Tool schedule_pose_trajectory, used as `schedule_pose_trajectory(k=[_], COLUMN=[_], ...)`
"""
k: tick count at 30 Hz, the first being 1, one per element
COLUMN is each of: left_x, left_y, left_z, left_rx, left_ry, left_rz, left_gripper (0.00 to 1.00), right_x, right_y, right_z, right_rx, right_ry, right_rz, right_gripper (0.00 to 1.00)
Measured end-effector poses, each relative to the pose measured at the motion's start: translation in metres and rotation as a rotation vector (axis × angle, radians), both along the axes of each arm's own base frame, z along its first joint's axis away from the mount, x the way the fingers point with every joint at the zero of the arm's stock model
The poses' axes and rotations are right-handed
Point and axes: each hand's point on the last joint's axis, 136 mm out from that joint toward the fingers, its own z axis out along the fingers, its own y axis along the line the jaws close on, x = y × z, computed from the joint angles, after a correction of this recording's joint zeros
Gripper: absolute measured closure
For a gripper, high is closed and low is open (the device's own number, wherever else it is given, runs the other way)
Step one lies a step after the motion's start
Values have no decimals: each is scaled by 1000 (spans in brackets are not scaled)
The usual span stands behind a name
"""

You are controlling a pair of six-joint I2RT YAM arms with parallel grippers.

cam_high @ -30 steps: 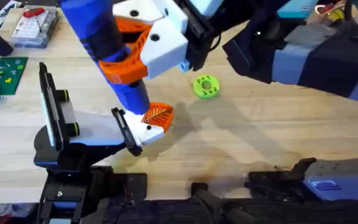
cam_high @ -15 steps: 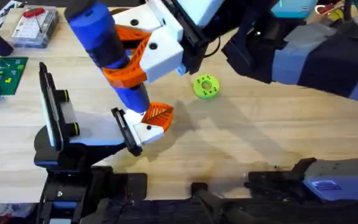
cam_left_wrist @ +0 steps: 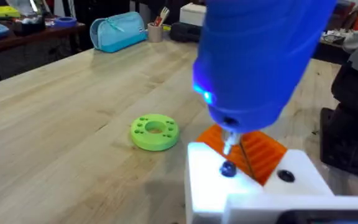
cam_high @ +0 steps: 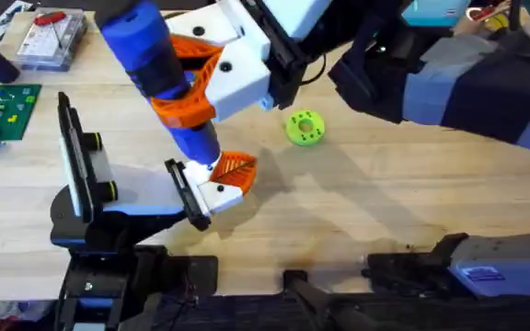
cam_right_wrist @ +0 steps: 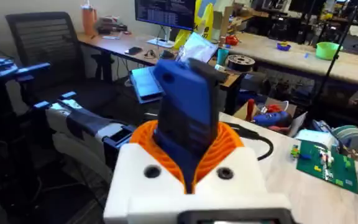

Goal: Pick up the gripper from the table and insert it into the empty holder that is missing its gripper. Then pick up a screw, insert it into the mounting hole, and use the screwdriver to tighten it. Finally, clean up the table by picking up the vegetable and placing it into the bucket.

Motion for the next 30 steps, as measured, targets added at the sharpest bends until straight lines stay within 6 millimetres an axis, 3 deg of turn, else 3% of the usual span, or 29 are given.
schedule_pose_trajectory(k=[30], left_x=[0], left_y=[0], left_z=[0], left_rx=[0], left_ry=[0], left_rz=[0], left_gripper=[989], right_x=[0], right_y=[0], right_z=[-8], right_rx=[-22], right_ry=[30], right_rz=[-2], right_gripper=[976])
